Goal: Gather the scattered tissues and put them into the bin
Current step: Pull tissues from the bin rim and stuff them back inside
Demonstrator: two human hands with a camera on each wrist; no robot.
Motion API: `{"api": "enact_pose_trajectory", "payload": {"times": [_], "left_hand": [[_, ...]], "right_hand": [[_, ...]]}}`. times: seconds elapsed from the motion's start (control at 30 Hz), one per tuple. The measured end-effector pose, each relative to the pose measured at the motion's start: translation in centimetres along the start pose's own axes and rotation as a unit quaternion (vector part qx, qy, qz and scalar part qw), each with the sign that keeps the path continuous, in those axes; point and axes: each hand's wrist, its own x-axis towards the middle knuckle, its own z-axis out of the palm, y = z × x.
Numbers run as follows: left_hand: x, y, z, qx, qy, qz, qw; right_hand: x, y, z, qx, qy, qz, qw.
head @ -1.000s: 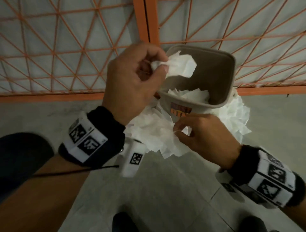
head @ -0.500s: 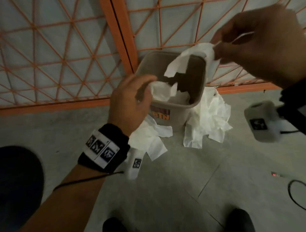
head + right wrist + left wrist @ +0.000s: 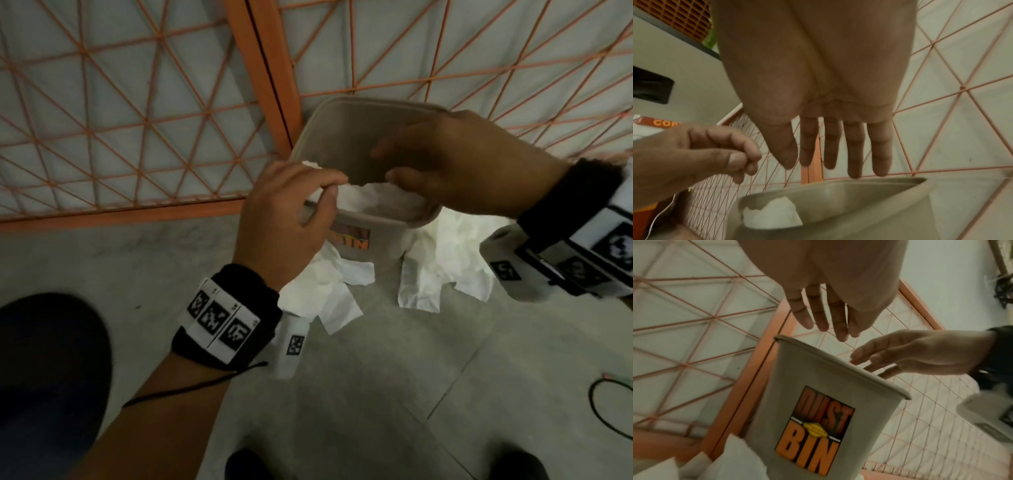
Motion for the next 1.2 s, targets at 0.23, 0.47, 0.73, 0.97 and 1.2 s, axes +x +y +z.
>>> {"api": "enact_pose_trajectory", "payload": {"times": [0.23,0.47,0.73,0.97,1.2], "left_hand": [[-10.0,-3.8,2.9,0.043,-0.104,-0.155,0.981],[-13.7,-7.4,6.8,0.173,-0.343,-0.168,0.908],[-15.1,-9.0,3.6,0.046,-0.198,-0.187,0.961],[-16.6,-9.0,2.0,0.004,-0.203,-0.228,0.952],[-19.0,-6.9,-4.7,-0.037,-0.161,-0.294,0.941]], "right_hand": [[-8.1,-2.8,1.9,0.234,0.123,-0.018,0.964],[-8.5,-3.6,16.1,0.199,-0.152,-0.003,0.968],[-4.9,-4.0,25.0,0.112,-0.256,0.100,0.955],[-2.1,-5.6,26.1,0.127,-0.158,0.117,0.972],[1.0,-6.2,26.0,0.168,-0.080,0.117,0.976]]}}
